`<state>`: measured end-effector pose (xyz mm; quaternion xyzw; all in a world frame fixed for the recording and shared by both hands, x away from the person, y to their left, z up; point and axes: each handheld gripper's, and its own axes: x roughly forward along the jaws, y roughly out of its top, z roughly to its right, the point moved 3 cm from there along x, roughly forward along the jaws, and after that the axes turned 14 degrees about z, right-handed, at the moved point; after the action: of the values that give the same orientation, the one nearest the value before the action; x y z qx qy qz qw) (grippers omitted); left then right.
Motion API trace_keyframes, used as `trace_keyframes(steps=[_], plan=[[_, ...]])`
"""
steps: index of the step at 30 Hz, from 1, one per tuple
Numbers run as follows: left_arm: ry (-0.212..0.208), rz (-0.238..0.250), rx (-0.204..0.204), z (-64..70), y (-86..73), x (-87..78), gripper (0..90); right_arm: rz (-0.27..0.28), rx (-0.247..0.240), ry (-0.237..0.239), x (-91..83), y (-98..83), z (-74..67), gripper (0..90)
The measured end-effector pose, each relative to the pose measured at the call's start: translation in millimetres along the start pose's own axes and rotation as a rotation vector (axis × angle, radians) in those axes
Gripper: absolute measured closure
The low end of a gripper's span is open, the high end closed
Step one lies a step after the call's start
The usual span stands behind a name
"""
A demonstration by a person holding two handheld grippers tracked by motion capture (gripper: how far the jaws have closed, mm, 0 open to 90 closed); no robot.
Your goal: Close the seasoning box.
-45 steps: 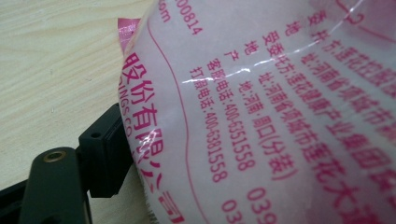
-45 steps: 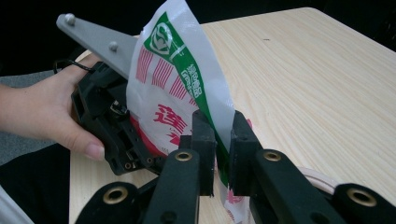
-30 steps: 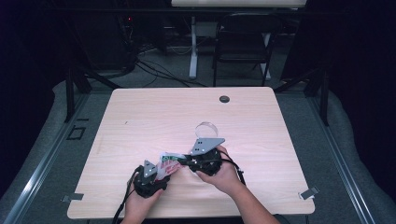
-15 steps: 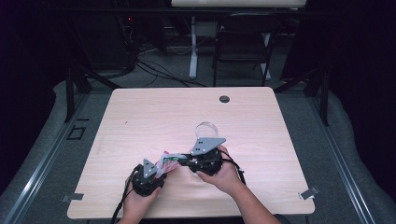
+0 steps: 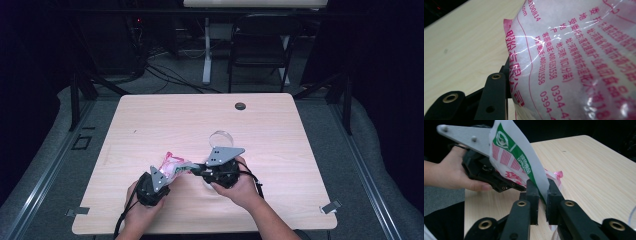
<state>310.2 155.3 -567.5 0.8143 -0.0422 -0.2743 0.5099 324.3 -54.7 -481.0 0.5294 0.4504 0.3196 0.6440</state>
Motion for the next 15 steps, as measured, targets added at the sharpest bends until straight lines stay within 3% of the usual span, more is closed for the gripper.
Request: trace_keyframes(steps=[2, 12, 15], plan=[[0.012, 0.004, 0.026, -0.6, 3.8, -1.4, 58.7, 0.012, 0.006, -0.006, -1.5, 1.3, 0.1, 89.2], [0.049, 0.018, 0.154, -0.3, 14.6, -2.4, 58.9, 0.028, 0.014, -0.036, -6.6, 4.6, 1.6, 90.0], [0.061, 0.027, 0.173, -0.7, 16.7, -2.3, 58.9, 0.036, 0.019, -0.043, -7.7, 5.3, 1.8, 90.0]])
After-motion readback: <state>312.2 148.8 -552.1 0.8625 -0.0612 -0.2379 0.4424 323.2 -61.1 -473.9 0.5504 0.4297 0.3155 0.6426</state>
